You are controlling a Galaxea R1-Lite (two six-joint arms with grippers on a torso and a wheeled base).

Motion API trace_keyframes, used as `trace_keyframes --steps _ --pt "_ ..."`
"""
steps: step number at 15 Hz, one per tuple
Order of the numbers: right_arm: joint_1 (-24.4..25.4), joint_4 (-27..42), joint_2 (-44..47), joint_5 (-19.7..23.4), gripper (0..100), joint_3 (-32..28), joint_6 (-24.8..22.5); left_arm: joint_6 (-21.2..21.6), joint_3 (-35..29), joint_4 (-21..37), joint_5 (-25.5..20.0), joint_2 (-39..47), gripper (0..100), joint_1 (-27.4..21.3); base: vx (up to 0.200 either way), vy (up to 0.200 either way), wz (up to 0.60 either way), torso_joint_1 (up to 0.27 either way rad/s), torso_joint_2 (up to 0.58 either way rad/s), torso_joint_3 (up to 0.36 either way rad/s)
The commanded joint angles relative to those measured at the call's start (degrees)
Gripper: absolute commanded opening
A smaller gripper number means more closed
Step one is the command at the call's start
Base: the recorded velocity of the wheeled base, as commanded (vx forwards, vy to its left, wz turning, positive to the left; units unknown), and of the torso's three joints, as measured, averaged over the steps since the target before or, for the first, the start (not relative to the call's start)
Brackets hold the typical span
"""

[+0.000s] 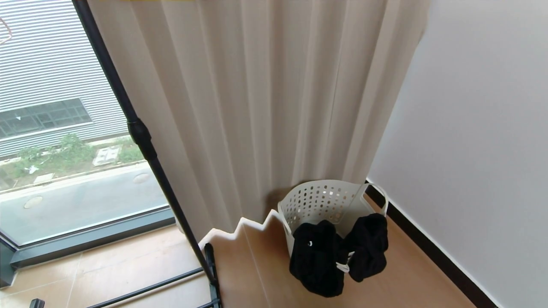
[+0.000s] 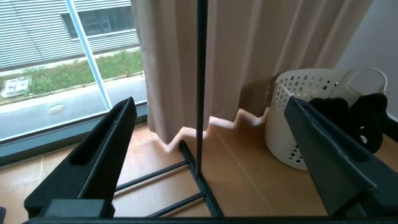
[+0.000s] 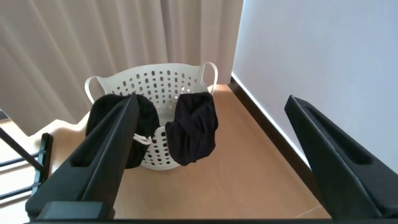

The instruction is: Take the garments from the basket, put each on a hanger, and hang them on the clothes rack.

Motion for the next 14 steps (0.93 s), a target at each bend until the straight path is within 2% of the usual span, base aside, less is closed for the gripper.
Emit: trace_keyframes --steps 1,6,14 --pt "0.0 0.0 0.0 0.0 100 0.0 0.0 0.0 0.0 -0.1 0.0 0.1 100 0.0 0.000 0.000 0.00 0.007 0.01 -0.193" --pt "-0.1 0.0 0.0 0.0 100 0.0 0.0 -0.1 0.0 0.0 0.0 0.1 100 0.0 0.000 0.000 0.00 0.002 0.00 -0.086" --pt "0.0 0.0 0.0 0.0 100 0.0 -0.1 -0.1 0.0 0.0 0.0 0.1 100 0.0 0.000 0.000 0.00 0.003 0.00 -0.188"
